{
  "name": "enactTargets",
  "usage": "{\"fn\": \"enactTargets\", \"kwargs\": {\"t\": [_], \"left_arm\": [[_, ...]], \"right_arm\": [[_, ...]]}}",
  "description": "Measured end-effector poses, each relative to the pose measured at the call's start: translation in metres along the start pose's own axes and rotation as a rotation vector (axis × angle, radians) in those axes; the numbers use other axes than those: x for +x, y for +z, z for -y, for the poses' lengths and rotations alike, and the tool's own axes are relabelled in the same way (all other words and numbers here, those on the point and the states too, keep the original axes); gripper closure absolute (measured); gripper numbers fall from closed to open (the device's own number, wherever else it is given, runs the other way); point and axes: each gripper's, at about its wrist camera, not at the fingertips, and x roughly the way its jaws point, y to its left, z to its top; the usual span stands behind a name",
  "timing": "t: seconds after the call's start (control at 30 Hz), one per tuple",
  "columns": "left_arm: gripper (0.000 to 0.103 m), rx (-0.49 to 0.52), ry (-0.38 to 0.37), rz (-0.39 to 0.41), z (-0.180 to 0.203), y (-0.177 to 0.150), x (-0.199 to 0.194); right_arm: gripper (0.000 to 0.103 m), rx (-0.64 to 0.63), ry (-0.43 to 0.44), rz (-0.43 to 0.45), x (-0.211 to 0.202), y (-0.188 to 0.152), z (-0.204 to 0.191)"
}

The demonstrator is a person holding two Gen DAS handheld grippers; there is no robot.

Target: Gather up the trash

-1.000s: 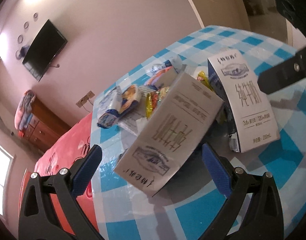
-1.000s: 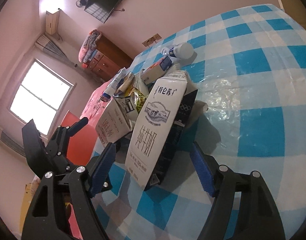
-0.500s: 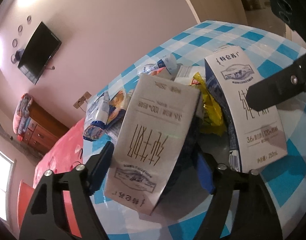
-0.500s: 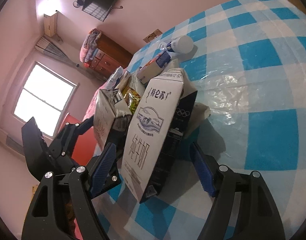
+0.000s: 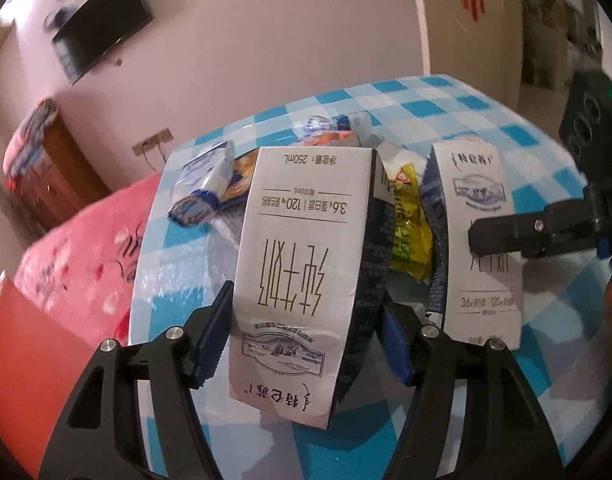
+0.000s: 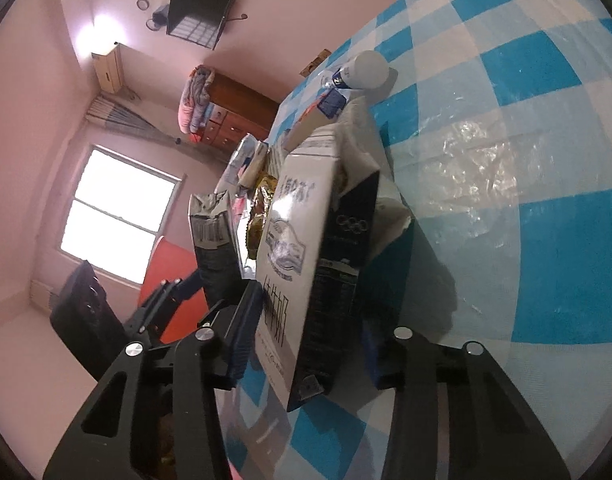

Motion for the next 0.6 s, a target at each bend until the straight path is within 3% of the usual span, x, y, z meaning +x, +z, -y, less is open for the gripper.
{"fn": "enactTargets", "kwargs": {"t": [0.13, 0.6], "left_arm": [[0.037, -0.087, -0.018, -0.001, -0.007, -0.006, -0.005], [0.038, -0.288, -0.062, 0.005, -0.021, -0.031, -0.026]], "right_arm": [[0.058, -0.009, 0.021, -0.014, -0.002, -0.005, -0.005], [0.066, -0.12, -0.073, -0.008, -0.02, -0.022, -0.028]]}}
